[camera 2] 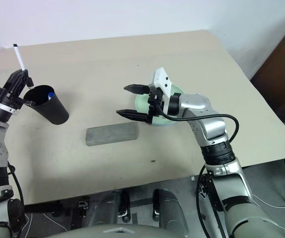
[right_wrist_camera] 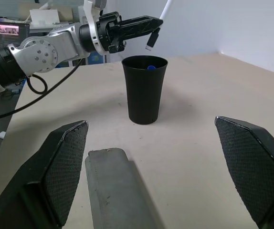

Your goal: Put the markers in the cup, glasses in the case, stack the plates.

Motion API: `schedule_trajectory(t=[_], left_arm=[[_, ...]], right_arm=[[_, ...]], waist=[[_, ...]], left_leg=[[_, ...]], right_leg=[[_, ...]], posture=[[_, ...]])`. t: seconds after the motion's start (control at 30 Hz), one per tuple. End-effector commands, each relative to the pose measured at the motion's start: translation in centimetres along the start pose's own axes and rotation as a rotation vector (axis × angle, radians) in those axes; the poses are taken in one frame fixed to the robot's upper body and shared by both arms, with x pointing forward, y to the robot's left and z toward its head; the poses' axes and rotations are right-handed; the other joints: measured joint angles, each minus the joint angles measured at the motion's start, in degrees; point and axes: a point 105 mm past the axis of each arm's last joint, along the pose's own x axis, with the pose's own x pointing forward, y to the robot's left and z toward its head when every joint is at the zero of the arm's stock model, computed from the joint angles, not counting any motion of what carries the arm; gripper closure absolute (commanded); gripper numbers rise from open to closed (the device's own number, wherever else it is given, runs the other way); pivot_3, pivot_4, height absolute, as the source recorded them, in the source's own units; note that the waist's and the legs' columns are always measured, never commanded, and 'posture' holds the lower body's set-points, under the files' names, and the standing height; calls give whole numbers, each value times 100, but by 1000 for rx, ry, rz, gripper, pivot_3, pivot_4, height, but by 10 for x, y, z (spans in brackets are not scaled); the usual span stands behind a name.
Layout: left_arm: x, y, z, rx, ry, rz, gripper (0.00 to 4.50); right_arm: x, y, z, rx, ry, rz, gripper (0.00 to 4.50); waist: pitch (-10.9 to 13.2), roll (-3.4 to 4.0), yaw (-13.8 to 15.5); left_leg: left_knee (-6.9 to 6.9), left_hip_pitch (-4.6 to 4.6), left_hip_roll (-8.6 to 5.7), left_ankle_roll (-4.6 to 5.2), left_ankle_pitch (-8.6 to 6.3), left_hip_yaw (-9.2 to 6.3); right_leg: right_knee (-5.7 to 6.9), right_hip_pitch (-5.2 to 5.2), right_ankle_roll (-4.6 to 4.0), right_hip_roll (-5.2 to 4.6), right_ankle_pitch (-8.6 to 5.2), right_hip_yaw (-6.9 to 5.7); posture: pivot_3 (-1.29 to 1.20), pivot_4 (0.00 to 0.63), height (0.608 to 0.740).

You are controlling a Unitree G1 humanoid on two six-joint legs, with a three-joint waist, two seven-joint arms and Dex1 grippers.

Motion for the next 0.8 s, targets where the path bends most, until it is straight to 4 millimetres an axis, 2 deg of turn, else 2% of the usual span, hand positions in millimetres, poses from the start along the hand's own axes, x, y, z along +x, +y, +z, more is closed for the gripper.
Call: schedule_trajectory(t=[0.03,0.5,0.53,0.6,0.8], left_arm=[[2,-1,8,25,-35,-16,4497],[-2,-6,-6,-14,10,-26,4497],[-2,-6,-7,-15,11,-26,3800],[-3,-6,-7,-13,16,-30,3284],[-5,-5,-9,-17,20,-20,1201]], right_arm=[[-5,2,16,-54,-43,-6,0],[-9,-3,13,-76,-20,-36,0],[-10,-3,13,-76,-18,-38,0],[-10,-4,12,-79,-15,-41,0],[-10,-5,10,-89,-6,-46,0]], waist=[[0,0,0],[0,-1,-1],[0,-1,-1],[0,-1,-1],[-1,-1,-1]], left_leg=[[0,0,0,0,0,0],[4,0,0,0,0,0],[5,1,0,0,0,0],[6,1,0,0,0,0],[7,3,0,0,0,0]], right_leg=[[0,0,0,0,0,0],[7,-1,0,0,0,0],[7,-1,0,0,0,0],[8,0,0,0,0,0],[12,-1,0,0,0,0]], posture=[[0,150,740],[0,150,740],[0,150,740],[0,150,740],[0,150,740]])
